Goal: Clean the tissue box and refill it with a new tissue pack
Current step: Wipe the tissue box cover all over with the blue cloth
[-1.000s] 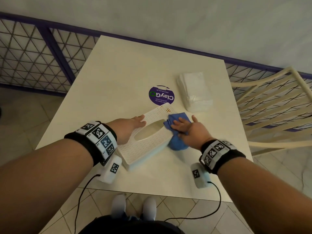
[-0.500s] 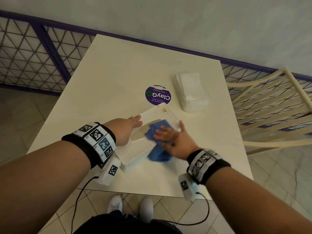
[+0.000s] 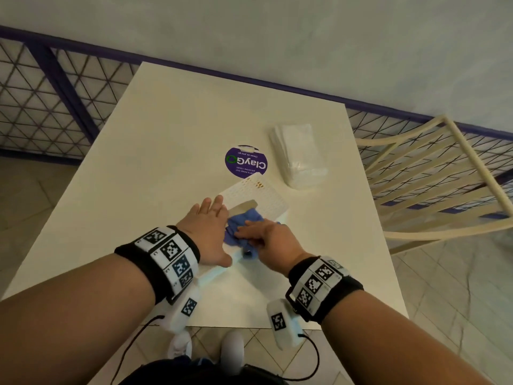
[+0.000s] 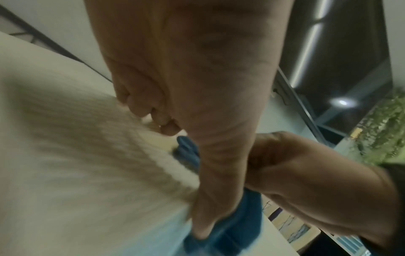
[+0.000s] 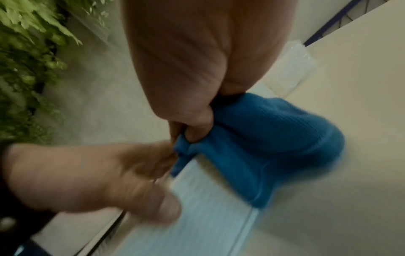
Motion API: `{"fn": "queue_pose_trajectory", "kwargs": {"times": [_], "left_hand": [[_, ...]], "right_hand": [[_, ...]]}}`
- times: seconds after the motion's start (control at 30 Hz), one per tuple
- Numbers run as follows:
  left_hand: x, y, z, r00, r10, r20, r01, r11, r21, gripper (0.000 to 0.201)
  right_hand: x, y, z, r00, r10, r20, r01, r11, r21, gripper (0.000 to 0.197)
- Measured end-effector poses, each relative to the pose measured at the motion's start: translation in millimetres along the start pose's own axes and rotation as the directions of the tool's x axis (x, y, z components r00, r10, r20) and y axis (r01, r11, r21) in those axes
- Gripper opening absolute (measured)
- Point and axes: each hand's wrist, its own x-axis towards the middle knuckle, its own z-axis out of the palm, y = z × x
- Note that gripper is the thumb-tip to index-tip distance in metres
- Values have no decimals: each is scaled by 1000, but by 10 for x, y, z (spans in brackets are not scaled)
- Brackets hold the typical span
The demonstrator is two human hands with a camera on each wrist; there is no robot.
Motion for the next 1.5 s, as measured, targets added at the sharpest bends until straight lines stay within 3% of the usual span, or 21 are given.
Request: {"fn": "queue_pose_trajectory", "kwargs": {"times": [0.1, 0.2, 0.3, 0.37, 0.4, 0.47, 0.5, 0.63, 0.77, 1.0, 1.17, 1.3, 1.4, 1.5], "left_hand": [[-27, -148, -88, 989, 139, 40, -141, 989, 36, 114], [-37, -290, -196, 982, 180, 59, -186, 973, 138, 112], [-31, -210, -201, 986, 165, 22, -166, 982, 88, 116], [-21, -99, -159, 993, 116, 29, -117, 991, 61, 118], [-5, -58, -140, 995, 92, 42, -94, 994, 50, 118], [29, -37, -136, 996, 67, 62, -68, 997, 19, 118], [41, -45, -144, 996, 64, 65, -65, 998, 8, 119], [45, -70, -173, 997, 61, 56, -61, 998, 1, 120], [48, -74, -139, 997, 50, 59, -50, 999, -5, 119], [48, -89, -104, 998, 59, 34, -56, 994, -94, 120], [77, -82, -120, 999, 47, 27, -43, 989, -144, 122], [82, -83, -130, 999, 43, 21, -39, 985, -171, 126], [59, -109, -132, 999, 50, 12, -46, 979, -200, 127], [59, -141, -114, 999, 49, 4, -47, 978, -205, 126]], "right_hand": [[-179, 23, -254, 996, 92, 20, -93, 995, 25, 32], [-257, 136, -571, 962, 138, -237, -131, 990, 43, 32], [-260, 198, -733, 878, 213, -429, -57, 936, 347, 32], [-183, 176, -659, 925, 186, -333, -43, 919, 392, 33], [-121, 167, -563, 970, 147, -193, -90, 956, 278, 36], [21, 177, -329, 984, 145, 106, -123, 973, -194, 46], [99, 171, -250, 975, 169, 147, -109, 931, -348, 49], [309, 23, -222, 974, 191, 119, -111, 868, -483, 54], [185, 20, -217, 955, 226, 194, -99, 855, -509, 54], [-418, 73, -116, 952, 131, 276, -33, 943, -332, 55], [-52, 54, -196, 965, 211, 154, -143, 920, -364, 57], [364, -121, -120, 966, 172, 191, -81, 909, -409, 59], [381, -135, -123, 966, 155, 205, -54, 903, -426, 57], [184, 14, -237, 954, 237, 181, -138, 889, -437, 55]]}}
